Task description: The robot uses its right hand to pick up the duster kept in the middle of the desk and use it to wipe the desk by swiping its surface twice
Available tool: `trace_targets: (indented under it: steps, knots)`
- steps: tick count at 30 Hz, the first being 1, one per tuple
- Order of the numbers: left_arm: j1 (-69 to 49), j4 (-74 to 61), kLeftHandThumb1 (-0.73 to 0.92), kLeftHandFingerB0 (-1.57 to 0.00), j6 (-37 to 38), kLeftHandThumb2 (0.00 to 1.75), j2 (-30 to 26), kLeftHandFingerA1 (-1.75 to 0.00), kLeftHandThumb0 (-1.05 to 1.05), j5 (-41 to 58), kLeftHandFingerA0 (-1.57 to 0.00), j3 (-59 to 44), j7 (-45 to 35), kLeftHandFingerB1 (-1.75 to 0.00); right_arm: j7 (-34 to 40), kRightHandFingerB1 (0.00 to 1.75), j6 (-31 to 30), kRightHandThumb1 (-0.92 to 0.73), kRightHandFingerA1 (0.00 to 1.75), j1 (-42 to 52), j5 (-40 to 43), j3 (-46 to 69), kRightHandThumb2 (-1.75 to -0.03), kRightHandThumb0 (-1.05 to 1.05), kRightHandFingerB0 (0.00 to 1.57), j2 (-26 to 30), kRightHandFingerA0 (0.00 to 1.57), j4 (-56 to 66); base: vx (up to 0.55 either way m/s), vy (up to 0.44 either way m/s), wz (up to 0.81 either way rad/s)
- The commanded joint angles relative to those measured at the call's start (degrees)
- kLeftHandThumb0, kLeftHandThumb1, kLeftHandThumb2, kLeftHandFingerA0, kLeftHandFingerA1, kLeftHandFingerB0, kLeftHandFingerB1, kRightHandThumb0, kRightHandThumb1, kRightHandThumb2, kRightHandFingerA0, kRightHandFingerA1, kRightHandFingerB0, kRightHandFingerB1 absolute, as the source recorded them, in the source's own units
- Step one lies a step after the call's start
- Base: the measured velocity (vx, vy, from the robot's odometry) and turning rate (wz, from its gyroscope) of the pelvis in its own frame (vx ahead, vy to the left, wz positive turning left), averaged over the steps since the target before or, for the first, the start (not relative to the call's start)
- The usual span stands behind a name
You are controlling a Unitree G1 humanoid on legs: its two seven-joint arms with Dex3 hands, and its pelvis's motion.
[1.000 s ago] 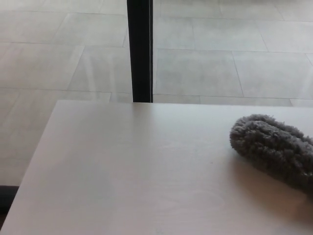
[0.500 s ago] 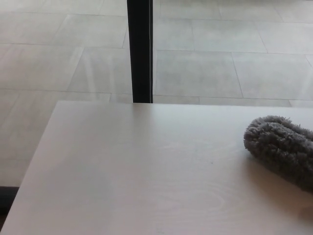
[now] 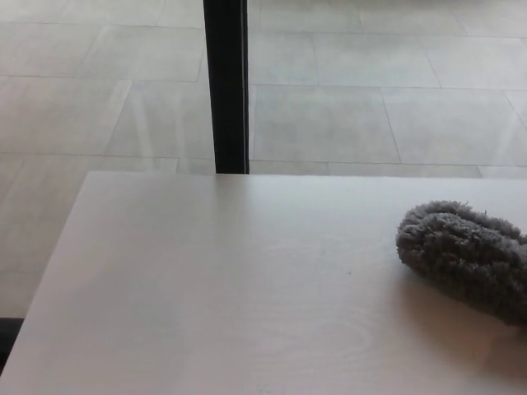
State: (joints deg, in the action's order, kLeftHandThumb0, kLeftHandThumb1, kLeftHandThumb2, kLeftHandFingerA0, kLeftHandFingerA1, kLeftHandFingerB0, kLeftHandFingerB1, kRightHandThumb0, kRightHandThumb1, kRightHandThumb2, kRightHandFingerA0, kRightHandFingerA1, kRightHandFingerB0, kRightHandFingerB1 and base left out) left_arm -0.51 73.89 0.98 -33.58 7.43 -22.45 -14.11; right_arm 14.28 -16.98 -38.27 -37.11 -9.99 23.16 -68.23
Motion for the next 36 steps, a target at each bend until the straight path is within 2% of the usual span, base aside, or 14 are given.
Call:
trace_targets:
  steps: [1, 3, 7, 8, 9, 10, 14, 21, 23, 30, 31, 33, 34, 36]
  knots:
    - [-0.3, -0.2, 0.92, -0.51, 1.2, 0.68, -0.4, -0.63, -0.51, 0.4, -0.48, -0.1, -0.3, -0.49, -12.3, 0.00, 1.9, -0.61, 0.10, 0.9, 5.0, -0.3, -0.89, -0.97, 0.00, -2.8, 0.00, 1.9, 0.00, 0.000, 0.00]
    - [-0.4, -0.3, 0.92, -0.52, 1.2, 0.68, -0.5, -0.65, -0.51, 0.4, -0.47, -0.1, -0.4, -0.50, -13.5, 0.00, 1.7, -0.70, 0.00, 0.2, 4.9, -0.6, -0.61, -0.88, 0.00, -2.4, 0.00, 2.9, 0.00, 0.000, 0.00]
    - [-0.5, -0.2, 0.92, -0.52, 1.3, 0.68, -0.4, -0.65, -0.51, 0.3, -0.48, -0.1, -0.3, -0.50, -15.7, 0.00, 0.7, -0.72, 0.00, -1.8, 5.5, -0.6, -0.63, -0.99, 0.00, -1.6, 0.00, 4.0, 0.00, 0.000, 0.00]
    - [-0.5, 0.1, 0.92, -0.54, 1.4, 0.67, -0.4, -0.65, -0.51, 0.3, -0.50, -0.1, -0.2, -0.49, -15.4, 0.00, 1.0, -0.62, 0.00, -2.1, 6.0, -0.2, -0.81, -1.00, 0.00, -1.4, 0.00, 4.0, 0.00, 0.000, 0.00]
    - [-0.5, 0.0, 0.92, -0.54, 1.4, 0.68, -0.4, -0.65, -0.51, 0.3, -0.50, -0.1, -0.2, -0.50, -15.5, 0.00, 1.1, -0.71, 0.00, -2.2, 6.2, 0.0, -0.63, -1.02, 0.00, -1.2, 0.00, 4.2, 0.00, 0.000, 0.00]
    - [-0.9, -0.3, 0.92, -0.51, 2.1, 0.68, -0.5, -0.64, -0.52, -0.1, -0.48, 0.3, -0.9, -0.49, -16.4, 0.00, 1.3, -0.62, 0.00, -2.6, 7.0, 0.6, -0.80, -1.01, 0.00, -0.2, 0.00, 5.2, 0.00, 0.000, 0.00]
    - [-0.5, -0.3, 0.92, -0.50, 1.4, 0.69, -0.7, -0.64, -0.52, 0.4, -0.46, 0.0, -1.4, -0.48, -17.6, 0.00, 2.4, -0.63, 0.00, -2.1, 7.6, 0.7, -0.80, -1.02, 0.00, 1.3, 0.00, 7.0, 0.00, 0.000, 0.00]
    - [-0.3, -0.1, 0.92, -0.45, 0.0, 0.74, -0.5, -0.60, -0.51, 1.1, -0.43, -0.7, -1.1, -0.48, -22.8, 0.00, 4.4, -0.68, 0.00, 3.0, 12.5, 4.7, -0.61, -1.05, 0.00, 6.3, 0.00, 15.8, 0.00, 0.000, 0.00]
    - [-0.4, 0.0, 0.92, -0.46, 0.4, 0.72, -0.6, -0.61, -0.52, 0.7, -0.44, -0.4, -1.1, -0.48, -24.6, 0.00, 4.0, -0.56, 0.00, 4.5, 15.1, 7.1, -0.78, -1.05, 0.00, 6.9, 0.00, 18.2, 0.00, 0.000, 0.00]
    - [-0.9, 0.0, 0.92, -0.48, 0.6, 0.69, -0.5, -0.61, -0.52, 0.6, -0.46, -0.5, -0.9, -0.48, -30.3, 0.00, 2.1, -0.74, 0.00, 16.2, 19.7, 14.5, -0.63, -1.05, 0.00, 12.9, 0.00, 36.2, 0.00, 0.000, 0.00]
    - [-1.0, -0.1, 0.92, -0.48, 0.7, 0.69, -0.5, -0.63, -0.52, 0.6, -0.45, -0.5, -1.0, -0.49, -30.5, 0.00, 1.8, -0.67, 0.00, 17.5, 20.0, 15.4, -0.86, -1.04, 0.00, 13.6, 0.00, 37.8, 0.00, 0.000, 0.00]
    - [-1.2, -0.3, 0.92, -0.48, 0.8, 0.69, -0.6, -0.61, -0.52, 0.2, -0.45, 0.0, -0.8, -0.48, -30.9, 0.00, 0.8, -0.70, 0.00, 20.4, 20.5, 17.7, -0.90, -1.04, 0.00, 14.7, 0.00, 41.9, 0.00, 0.000, 0.00]
    - [-1.3, -0.4, 0.92, -0.49, 1.0, 0.69, -0.5, -0.62, -0.52, 0.1, -0.46, 0.1, -0.7, -0.48, -30.8, 0.00, -0.3, -0.90, 0.00, 22.3, 21.3, 20.0, -0.67, -1.05, 0.00, 15.1, 0.00, 44.3, 0.00, 0.000, 0.00]
    - [-1.4, -0.5, 0.92, -0.49, 1.3, 0.69, -0.6, -0.62, -0.52, -0.1, -0.46, 0.4, -0.7, -0.48, -30.7, 0.00, -1.2, -0.90, 0.00, 24.3, 22.3, 22.5, -0.67, -1.05, 0.00, 15.2, 0.00, 46.9, 0.00, 0.000, 0.00]
